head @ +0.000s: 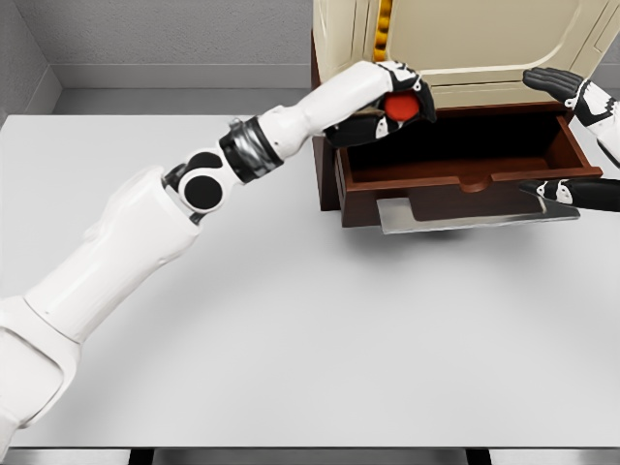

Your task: Put the switch into the drawer with left arm, and close the drawer with right arm

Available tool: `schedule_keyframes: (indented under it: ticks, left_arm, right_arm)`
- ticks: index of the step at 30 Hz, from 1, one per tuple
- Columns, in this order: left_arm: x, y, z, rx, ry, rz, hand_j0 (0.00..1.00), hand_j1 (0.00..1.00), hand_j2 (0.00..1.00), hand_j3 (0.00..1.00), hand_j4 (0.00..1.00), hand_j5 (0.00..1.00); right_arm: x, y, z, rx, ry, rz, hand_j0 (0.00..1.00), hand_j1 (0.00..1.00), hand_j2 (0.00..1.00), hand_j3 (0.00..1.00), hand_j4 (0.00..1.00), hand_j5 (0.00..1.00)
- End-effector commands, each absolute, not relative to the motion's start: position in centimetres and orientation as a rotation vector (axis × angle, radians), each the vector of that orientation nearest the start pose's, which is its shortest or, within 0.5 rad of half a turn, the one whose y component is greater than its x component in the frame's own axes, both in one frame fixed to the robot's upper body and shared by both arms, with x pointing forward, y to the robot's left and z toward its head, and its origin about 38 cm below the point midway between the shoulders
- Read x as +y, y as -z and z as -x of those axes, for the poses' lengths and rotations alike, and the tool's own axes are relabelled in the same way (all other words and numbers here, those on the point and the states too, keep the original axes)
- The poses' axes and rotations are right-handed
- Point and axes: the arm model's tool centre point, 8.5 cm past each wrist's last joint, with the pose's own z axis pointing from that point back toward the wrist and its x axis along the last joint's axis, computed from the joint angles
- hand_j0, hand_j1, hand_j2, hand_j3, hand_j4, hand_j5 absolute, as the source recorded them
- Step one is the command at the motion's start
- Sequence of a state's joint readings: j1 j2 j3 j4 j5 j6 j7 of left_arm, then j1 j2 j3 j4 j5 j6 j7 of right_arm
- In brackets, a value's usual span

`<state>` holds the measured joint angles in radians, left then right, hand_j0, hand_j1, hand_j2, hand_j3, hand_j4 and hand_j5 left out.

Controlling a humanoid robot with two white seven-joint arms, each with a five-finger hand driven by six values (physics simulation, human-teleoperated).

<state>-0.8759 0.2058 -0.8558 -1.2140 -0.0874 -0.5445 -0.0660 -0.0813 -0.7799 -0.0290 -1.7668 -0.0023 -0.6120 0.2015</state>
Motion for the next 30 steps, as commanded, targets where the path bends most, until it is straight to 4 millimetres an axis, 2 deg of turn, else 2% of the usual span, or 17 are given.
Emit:
schedule_keyframes:
  ticks: [1,3,4,5,7,8,23,27,30]
  left_arm:
    - [4.1,-25.8,-47.2,-2.229,1.371,0.176,0.41,0.41,0.41,0.41,0.41,0.41]
    - [4.1,-25.8,-47.2,-2.230,1.372,0.177,0.41,0.41,0.41,0.41,0.41,0.41]
    - [4.1,-25.8,-47.2,-2.229,1.373,0.174,0.48,0.48,0.48,0.48,0.48,0.48]
    - [4.0,-25.7,-47.1,-2.228,1.396,0.158,0.59,0.59,0.59,0.59,0.59,0.59]
    - [3.9,-25.6,-47.3,-2.224,1.439,0.119,0.93,0.93,0.93,0.93,0.93,0.93]
    - [3.5,-25.8,-47.2,-2.229,1.437,0.126,1.00,1.00,1.00,1.00,1.00,1.00]
    - [2.8,-27.0,-46.9,-2.269,1.434,0.140,1.00,1.00,1.00,1.00,1.00,1.00]
    - [2.6,-28.6,-45.1,-2.338,1.452,0.173,1.00,1.00,1.00,1.00,1.00,1.00]
    - [4.0,-29.7,-43.7,-2.385,1.489,0.169,1.00,1.00,1.00,1.00,1.00,1.00]
  right_arm:
    - [-35.8,-27.9,-34.4,-2.154,-1.213,0.391,1.00,1.00,1.00,1.00,1.00,1.00]
    - [-35.8,-27.9,-34.4,-2.154,-1.213,0.391,1.00,1.00,1.00,1.00,1.00,1.00]
    - [-35.8,-27.9,-34.4,-2.154,-1.213,0.391,1.00,1.00,1.00,1.00,1.00,1.00]
    - [-35.8,-27.9,-34.4,-2.154,-1.213,0.391,1.00,1.00,1.00,1.00,1.00,1.00]
    - [-35.9,-27.9,-34.4,-2.153,-1.213,0.390,1.00,1.00,1.00,1.00,1.00,1.00]
    - [-35.8,-27.9,-34.4,-2.154,-1.213,0.391,1.00,1.00,1.00,1.00,1.00,1.00]
    - [-35.8,-27.9,-34.4,-2.154,-1.213,0.391,1.00,1.00,1.00,1.00,1.00,1.00]
    - [-35.8,-27.9,-34.4,-2.154,-1.212,0.388,1.00,1.00,1.00,1.00,1.00,1.00]
    - [-35.9,-27.9,-34.4,-2.153,-1.213,0.390,1.00,1.00,1.00,1.00,1.00,1.00]
